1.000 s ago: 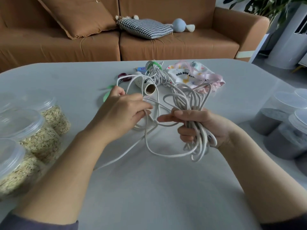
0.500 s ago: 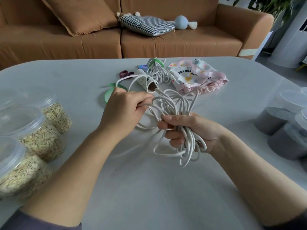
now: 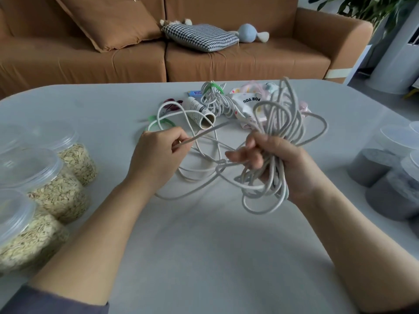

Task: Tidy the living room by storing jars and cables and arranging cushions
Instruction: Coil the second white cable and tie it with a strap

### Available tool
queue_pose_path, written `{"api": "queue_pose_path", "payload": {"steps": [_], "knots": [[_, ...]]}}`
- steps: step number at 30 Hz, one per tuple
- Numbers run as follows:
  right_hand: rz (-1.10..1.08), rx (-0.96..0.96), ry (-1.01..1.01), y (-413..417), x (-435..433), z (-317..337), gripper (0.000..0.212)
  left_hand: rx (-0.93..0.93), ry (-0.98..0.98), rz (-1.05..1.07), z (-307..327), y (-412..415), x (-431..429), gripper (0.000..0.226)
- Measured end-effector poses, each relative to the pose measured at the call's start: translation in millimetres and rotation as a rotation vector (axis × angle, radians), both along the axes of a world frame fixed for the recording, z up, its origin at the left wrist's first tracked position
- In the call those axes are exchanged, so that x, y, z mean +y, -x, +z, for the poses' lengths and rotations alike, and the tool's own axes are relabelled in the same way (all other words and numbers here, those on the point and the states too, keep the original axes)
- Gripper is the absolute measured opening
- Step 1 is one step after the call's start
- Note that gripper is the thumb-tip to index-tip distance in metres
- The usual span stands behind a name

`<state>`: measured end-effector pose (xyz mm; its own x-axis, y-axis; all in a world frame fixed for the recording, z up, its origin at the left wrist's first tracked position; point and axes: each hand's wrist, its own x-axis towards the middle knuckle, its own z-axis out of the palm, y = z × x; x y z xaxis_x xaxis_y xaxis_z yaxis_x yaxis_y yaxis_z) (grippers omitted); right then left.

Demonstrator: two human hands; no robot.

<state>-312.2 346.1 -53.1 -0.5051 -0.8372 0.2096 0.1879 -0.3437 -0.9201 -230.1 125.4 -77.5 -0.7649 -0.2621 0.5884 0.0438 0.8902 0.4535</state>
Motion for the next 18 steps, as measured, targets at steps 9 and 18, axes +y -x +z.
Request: {"api": "queue_pose_path", "payload": {"steps": [9, 18], "knots": [[-0.249, -0.26, 0.149, 5, -3, -2, 0.023, 0.065, -0.111, -0.272, 3, 1, 18, 0.025], [-0.09, -0.145, -0.086, 6, -3, -8, 0.039, -0.018, -0.022, -0.35, 3, 4, 26, 0.035]]}}
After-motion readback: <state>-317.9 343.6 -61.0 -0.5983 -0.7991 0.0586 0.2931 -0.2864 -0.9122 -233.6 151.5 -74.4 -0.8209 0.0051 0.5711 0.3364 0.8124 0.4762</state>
